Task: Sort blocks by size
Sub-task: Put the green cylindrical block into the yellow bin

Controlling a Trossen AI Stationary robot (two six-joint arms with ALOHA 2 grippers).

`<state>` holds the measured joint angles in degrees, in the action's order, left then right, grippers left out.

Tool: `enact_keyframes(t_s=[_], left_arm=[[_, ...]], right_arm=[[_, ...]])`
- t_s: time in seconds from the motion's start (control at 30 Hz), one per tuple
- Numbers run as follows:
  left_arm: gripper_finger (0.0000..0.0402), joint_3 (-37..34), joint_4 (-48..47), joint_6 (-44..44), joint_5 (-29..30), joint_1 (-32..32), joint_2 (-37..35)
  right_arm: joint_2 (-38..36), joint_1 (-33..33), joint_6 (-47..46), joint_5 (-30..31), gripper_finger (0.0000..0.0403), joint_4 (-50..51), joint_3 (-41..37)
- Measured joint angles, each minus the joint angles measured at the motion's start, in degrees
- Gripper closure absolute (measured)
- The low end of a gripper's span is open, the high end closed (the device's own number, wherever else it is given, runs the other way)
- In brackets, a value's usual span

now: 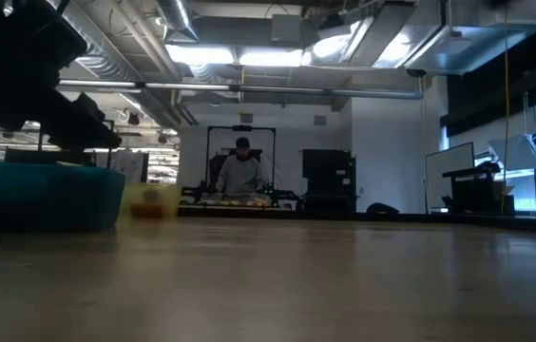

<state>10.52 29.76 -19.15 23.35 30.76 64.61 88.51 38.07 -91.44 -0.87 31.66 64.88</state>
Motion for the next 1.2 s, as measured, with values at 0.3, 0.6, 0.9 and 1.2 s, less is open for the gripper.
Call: enact_keyframes(t_s=[0.3,0.6,0.9,1.2], left_arm=[[0.0172,0.04,-0.27,-0.22,0.0,0.02,1.23],[0.0172,0.05,-0.38,-0.03,0.02,0.02,1.23],[0.0172,0.04,-0.33,-0.01,0.03,0.02,1.23],[0.0172,0.04,-0.38,0.01,0.05,0.02,1.23]], right_arm=[[0.48,10.32,-42.94,-10.82,0.0094,13.07,0.0],[5.05,12.1,-47.8,-15.46,0.0094,23.31,-0.04],[8.94,12.23,-48.08,-23.32,0.0094,27.87,-0.85],[13.77,12.16,-49.18,-23.15,0.0094,26.88,-0.87]])
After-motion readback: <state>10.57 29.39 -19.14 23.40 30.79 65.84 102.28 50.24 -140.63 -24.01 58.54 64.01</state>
